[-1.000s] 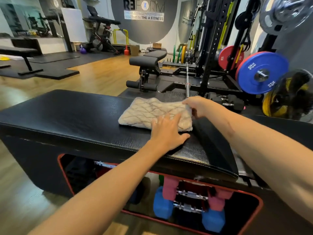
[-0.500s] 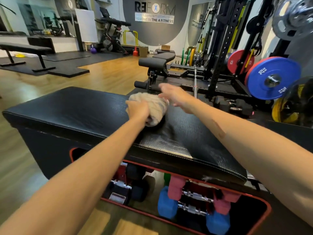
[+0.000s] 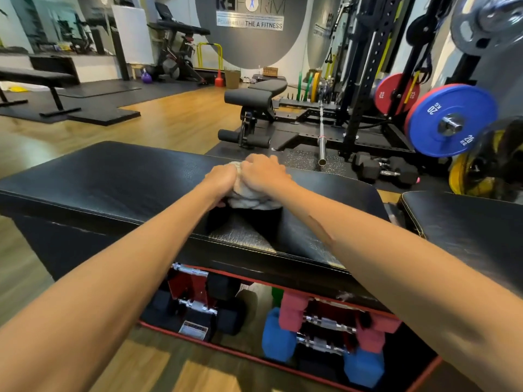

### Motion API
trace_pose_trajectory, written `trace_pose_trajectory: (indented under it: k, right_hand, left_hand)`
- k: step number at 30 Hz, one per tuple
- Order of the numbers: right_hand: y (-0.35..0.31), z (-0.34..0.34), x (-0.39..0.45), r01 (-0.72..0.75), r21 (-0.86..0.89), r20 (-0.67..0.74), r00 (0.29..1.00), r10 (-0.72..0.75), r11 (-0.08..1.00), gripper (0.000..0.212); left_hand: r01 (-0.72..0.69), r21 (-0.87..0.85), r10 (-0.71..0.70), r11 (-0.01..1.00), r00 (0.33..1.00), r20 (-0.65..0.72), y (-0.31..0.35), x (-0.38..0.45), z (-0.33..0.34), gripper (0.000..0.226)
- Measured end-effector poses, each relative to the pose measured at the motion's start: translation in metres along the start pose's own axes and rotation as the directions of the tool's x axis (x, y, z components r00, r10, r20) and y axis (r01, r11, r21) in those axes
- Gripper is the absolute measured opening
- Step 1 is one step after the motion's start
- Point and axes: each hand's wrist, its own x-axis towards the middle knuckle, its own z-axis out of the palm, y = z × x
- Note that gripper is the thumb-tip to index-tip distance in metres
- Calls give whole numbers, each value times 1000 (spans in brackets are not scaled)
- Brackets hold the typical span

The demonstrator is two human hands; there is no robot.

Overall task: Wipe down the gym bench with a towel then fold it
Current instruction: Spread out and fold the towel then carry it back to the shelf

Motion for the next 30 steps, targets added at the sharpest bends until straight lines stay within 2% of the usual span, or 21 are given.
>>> trace_pose_trajectory:
  k: [1, 3, 5, 7, 10, 13, 19, 24, 30]
  right_hand:
    - [-6, 1, -2, -4, -59, 21, 1000, 5, 998, 48]
    - [-6, 7, -8, 9, -224, 102, 995, 14, 974, 52]
    - [7, 11, -13, 63, -337, 147, 989, -14, 940, 70]
    - [19, 11, -16, 87, -356, 120, 992, -47, 930, 81]
    - [32, 7, -15, 85, -368, 76, 995, -62, 926, 80]
    - [53, -2, -16, 51, -381, 33, 999, -41, 923, 78]
    - [114, -42, -30, -45, -394, -11, 999, 44, 918, 73]
    - [161, -69, -48, -111, -356, -48, 994, 101, 928, 64]
    - [159, -61, -56, -61, -301, -78, 996, 39, 952, 56]
  left_hand:
    - [-23, 22, 23, 999, 1000, 8, 2, -1, 4, 41]
    - [-70, 191, 80, 979, 996, -41, 2, -3, 12, 41]
    - [-100, 368, 136, 925, 988, -73, 0, -1, 22, 42]
    - [-128, 464, 176, 877, 982, -62, -3, 4, 31, 43]
    - [-195, 527, 235, 827, 972, -9, -1, 7, 43, 42]
    - [-260, 515, 284, 817, 958, 33, 11, -3, 61, 40]
    - [-336, 352, 334, 874, 940, 68, 45, -36, 118, 46]
    - [-396, 358, 378, 845, 918, 124, 70, -71, 158, 43]
    - [-411, 462, 389, 786, 909, 147, 69, -87, 147, 35]
